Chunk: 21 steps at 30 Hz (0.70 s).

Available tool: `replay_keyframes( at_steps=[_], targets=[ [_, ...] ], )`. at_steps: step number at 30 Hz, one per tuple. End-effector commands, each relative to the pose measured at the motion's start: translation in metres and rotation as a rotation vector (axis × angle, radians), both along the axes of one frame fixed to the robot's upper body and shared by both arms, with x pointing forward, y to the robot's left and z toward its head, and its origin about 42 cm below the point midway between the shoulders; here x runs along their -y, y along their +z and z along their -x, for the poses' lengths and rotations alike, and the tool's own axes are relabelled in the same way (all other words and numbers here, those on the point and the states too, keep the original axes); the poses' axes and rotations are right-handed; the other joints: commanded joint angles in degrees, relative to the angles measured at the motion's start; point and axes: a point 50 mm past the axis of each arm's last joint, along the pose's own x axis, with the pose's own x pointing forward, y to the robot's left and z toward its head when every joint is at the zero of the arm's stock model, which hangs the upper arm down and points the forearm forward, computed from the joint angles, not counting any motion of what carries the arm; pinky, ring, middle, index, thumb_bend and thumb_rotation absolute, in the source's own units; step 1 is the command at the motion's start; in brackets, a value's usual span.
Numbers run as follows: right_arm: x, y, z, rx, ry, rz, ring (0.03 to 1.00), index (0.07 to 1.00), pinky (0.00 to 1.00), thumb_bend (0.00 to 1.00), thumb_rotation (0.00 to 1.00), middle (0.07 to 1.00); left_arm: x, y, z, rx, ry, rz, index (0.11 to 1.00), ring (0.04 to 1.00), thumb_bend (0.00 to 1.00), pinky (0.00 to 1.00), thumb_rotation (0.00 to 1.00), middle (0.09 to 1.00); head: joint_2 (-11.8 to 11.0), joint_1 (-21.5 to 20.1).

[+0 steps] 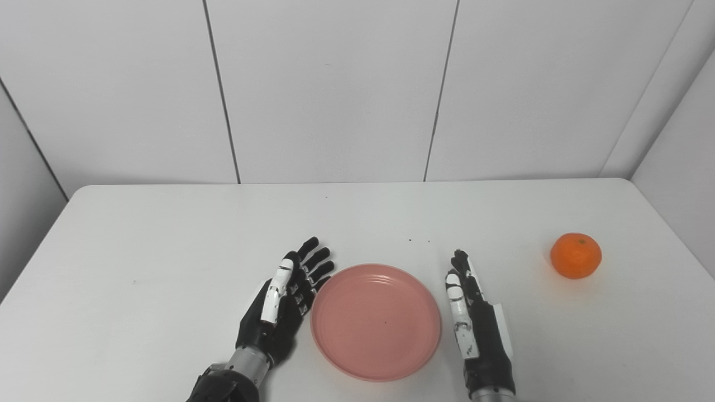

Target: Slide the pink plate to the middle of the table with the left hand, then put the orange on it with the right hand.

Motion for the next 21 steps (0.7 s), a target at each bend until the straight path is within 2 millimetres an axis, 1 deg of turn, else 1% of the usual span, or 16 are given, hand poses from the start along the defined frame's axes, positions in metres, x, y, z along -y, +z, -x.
replay_keyframes(
  at_steps=[1, 4, 5, 6, 7, 8, 9, 10, 11, 12, 13, 14, 15, 16, 18, 21],
  targets=[
    [0.005, 0.021, -0.006, 0.080, -0.022, 0.040, 0.942, 0.938, 0.94, 0.22, 1.00, 0.943, -0.012, -0.019, 0.006, -0.066, 0.022, -0.016, 0.915, 0.916, 0.36, 0.93, 1.00, 0.926, -0.36, -0.88],
    [0.010, 0.027, -0.009, 0.114, -0.041, 0.076, 0.927, 0.927, 0.91, 0.23, 1.00, 0.932, -0.017, -0.022, 0.006, -0.067, 0.023, -0.003, 0.922, 0.923, 0.36, 0.94, 1.00, 0.932, -0.72, -1.89],
    [0.012, 0.029, -0.009, 0.124, -0.045, 0.095, 0.920, 0.923, 0.89, 0.23, 1.00, 0.928, -0.018, -0.023, 0.007, -0.067, 0.022, 0.004, 0.922, 0.923, 0.36, 0.94, 1.00, 0.931, -1.40, -3.32],
    [0.013, 0.030, -0.010, 0.131, -0.048, 0.107, 0.916, 0.920, 0.88, 0.24, 1.00, 0.926, -0.020, -0.024, 0.007, -0.066, 0.022, 0.008, 0.925, 0.926, 0.36, 0.94, 1.00, 0.933, -1.40, -3.32],
    [0.014, 0.033, -0.011, 0.139, -0.053, 0.123, 0.913, 0.918, 0.86, 0.25, 1.00, 0.925, -0.022, -0.025, 0.007, -0.065, 0.021, 0.011, 0.927, 0.929, 0.36, 0.94, 1.00, 0.934, -2.12, -4.68],
    [0.015, 0.034, -0.011, 0.143, -0.058, 0.133, 0.910, 0.915, 0.85, 0.27, 1.00, 0.923, -0.023, -0.026, 0.007, -0.064, 0.020, 0.012, 0.928, 0.931, 0.36, 0.95, 1.00, 0.935, -2.12, -4.68],
    [0.017, 0.036, -0.012, 0.154, -0.067, 0.157, 0.906, 0.913, 0.85, 0.30, 1.00, 0.919, -0.024, -0.027, 0.007, -0.064, 0.021, 0.010, 0.927, 0.931, 0.36, 0.94, 1.00, 0.934, -2.85, -6.11],
    [0.018, 0.038, -0.013, 0.161, -0.073, 0.174, 0.906, 0.913, 0.85, 0.31, 1.00, 0.918, -0.025, -0.028, 0.007, -0.063, 0.021, 0.008, 0.926, 0.931, 0.36, 0.94, 1.00, 0.934, -2.85, -6.11],
    [0.019, 0.040, -0.014, 0.169, -0.085, 0.204, 0.909, 0.914, 0.87, 0.34, 1.00, 0.920, -0.027, -0.029, 0.007, -0.062, 0.020, 0.010, 0.924, 0.930, 0.36, 0.94, 1.00, 0.933, -3.56, -7.42],
    [0.020, 0.042, -0.015, 0.174, -0.093, 0.224, 0.905, 0.911, 0.86, 0.37, 1.00, 0.915, -0.027, -0.029, 0.006, -0.061, 0.019, 0.012, 0.927, 0.935, 0.35, 0.95, 1.00, 0.937, -3.56, -7.42],
    [0.022, 0.044, -0.016, 0.189, -0.100, 0.250, 0.903, 0.910, 0.86, 0.38, 1.00, 0.913, -0.029, -0.030, 0.006, -0.061, 0.017, 0.015, 0.929, 0.937, 0.35, 0.95, 1.00, 0.938, -4.43, -8.92],
    [0.023, 0.046, -0.017, 0.200, -0.104, 0.269, 0.905, 0.910, 0.86, 0.40, 1.00, 0.914, -0.030, -0.031, 0.006, -0.060, 0.016, 0.017, 0.931, 0.937, 0.35, 0.95, 1.00, 0.939, -4.43, -8.92],
    [0.026, 0.049, -0.018, 0.211, -0.112, 0.287, 0.907, 0.911, 0.86, 0.41, 1.00, 0.916, -0.031, -0.032, 0.006, -0.062, 0.015, 0.022, 0.931, 0.937, 0.35, 0.95, 1.00, 0.939, -5.06, -9.85],
    [0.028, 0.052, -0.019, 0.217, -0.119, 0.300, 0.904, 0.910, 0.86, 0.43, 1.00, 0.915, -0.031, -0.033, 0.006, -0.064, 0.015, 0.026, 0.935, 0.941, 0.34, 0.96, 1.00, 0.944, -5.06, -9.85],
    [0.034, 0.058, -0.022, 0.231, -0.144, 0.335, 0.899, 0.909, 0.86, 0.45, 1.00, 0.912, -0.034, -0.034, 0.005, -0.070, 0.014, 0.030, 0.937, 0.944, 0.34, 0.97, 1.00, 0.948, -5.98, -11.21],
    [0.042, 0.065, -0.026, 0.258, -0.178, 0.398, 0.892, 0.904, 0.86, 0.48, 1.00, 0.903, -0.036, -0.037, 0.004, -0.072, 0.013, 0.034, 0.940, 0.947, 0.33, 0.97, 1.00, 0.951, -6.34, -11.85]
  ],
)
